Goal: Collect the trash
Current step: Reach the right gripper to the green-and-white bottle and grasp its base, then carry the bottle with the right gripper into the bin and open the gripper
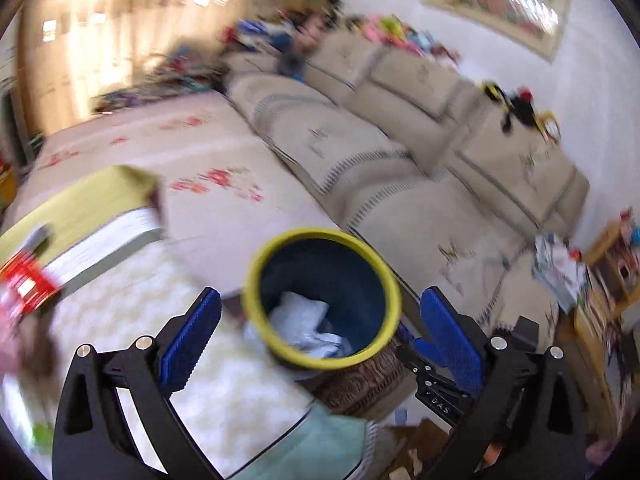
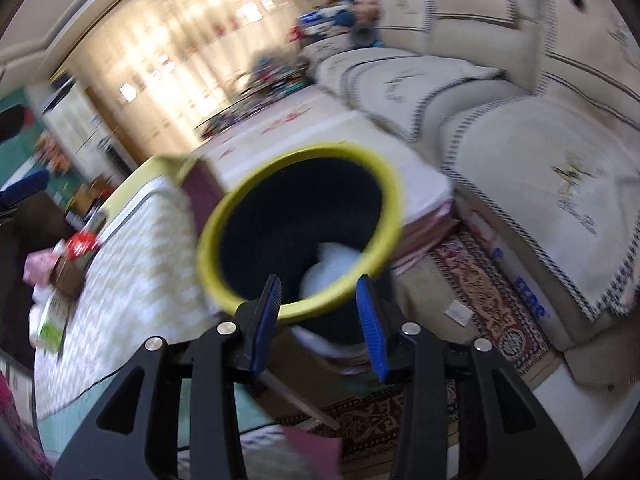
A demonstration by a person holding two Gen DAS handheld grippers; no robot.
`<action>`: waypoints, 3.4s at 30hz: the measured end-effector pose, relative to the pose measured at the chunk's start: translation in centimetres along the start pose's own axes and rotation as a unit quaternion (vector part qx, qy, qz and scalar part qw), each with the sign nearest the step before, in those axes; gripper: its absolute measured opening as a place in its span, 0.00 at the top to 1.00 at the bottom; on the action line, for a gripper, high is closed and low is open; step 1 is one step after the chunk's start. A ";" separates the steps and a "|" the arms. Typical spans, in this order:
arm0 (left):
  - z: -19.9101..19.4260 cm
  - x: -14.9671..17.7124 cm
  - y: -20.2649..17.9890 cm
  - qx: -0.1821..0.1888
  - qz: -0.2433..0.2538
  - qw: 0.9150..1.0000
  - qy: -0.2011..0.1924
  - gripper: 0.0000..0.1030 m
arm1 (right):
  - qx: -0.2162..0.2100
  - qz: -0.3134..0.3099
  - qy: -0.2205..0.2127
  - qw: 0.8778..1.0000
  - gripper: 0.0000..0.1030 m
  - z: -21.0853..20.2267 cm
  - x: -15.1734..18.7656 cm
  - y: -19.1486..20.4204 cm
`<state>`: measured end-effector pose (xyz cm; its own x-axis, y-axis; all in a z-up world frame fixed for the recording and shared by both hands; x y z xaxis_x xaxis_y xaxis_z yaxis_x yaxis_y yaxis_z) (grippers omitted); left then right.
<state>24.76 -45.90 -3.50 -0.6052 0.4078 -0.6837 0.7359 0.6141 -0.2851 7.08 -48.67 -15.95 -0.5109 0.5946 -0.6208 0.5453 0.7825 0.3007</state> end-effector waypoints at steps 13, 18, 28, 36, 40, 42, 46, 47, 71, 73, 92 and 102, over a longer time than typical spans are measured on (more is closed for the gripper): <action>-25.9 15.3 20.2 -0.241 -0.150 0.947 -0.151 0.05 | -0.120 -0.213 0.028 0.969 0.63 -1.2 5.6 24.3; -32.7 20.0 25.5 -0.292 -0.190 0.919 -0.184 0.05 | -0.179 -0.282 0.038 0.942 0.63 -2.0 9.6 34.7; -32.4 24.0 28.6 -0.253 -0.234 0.923 -0.172 0.05 | -0.161 -0.297 0.044 0.940 0.43 1.2 12.9 43.7; -30.0 23.8 29.0 -0.227 -0.238 0.931 -0.161 0.05 | -0.131 -0.293 0.054 0.946 0.45 4.8 12.8 45.1; -29.2 23.6 29.0 -0.222 -0.241 0.932 -0.154 0.05 | -0.130 -0.300 0.056 0.943 0.47 4.6 12.8 44.9; -28.9 23.5 28.9 -0.223 -0.241 0.933 -0.151 0.05 | -0.137 -0.300 0.053 0.943 0.48 3.7 12.4 44.5; -28.4 23.5 28.9 -0.222 -0.241 0.933 -0.150 0.05 | -0.158 -0.306 0.025 0.938 0.49 -0.2 10.9 43.1; -28.4 23.5 28.8 -0.222 -0.242 0.933 -0.150 0.05 | -0.165 -0.306 0.020 0.937 0.49 -1.2 10.5 42.7; -25.4 21.4 25.8 -0.209 -0.212 0.946 -0.126 0.05 | -0.156 -0.192 -0.058 0.967 0.52 -8.4 -0.6 29.6; -24.6 21.1 25.7 -0.206 -0.209 0.948 -0.120 0.05 | -0.111 -0.171 -0.084 0.975 0.52 -8.3 -2.8 26.4; -13.0 15.8 24.2 -0.192 -0.158 0.968 -0.042 0.05 | 0.116 -0.057 -0.028 0.991 0.47 5.6 -9.4 5.2; -8.9 15.0 28.0 -0.239 -0.170 0.956 -0.012 0.05 | 0.098 -0.037 -0.031 0.994 0.42 5.7 -8.8 3.0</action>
<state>33.60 -16.56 -15.70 -0.7736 0.1177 -0.6227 0.2716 0.9494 -0.1579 16.99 -52.63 -13.72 -0.5159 0.5202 -0.6806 0.6302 0.7686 0.1099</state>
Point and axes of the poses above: each gripper's, at about its wrist camera, not at the fingertips, and z roughly the way its jaws point, y to its left, x to its underside, the point moved 6 cm from there along z, roughly the way its jaws point, and after that the axes turned 4 degrees about x, right-handed, at the moved point
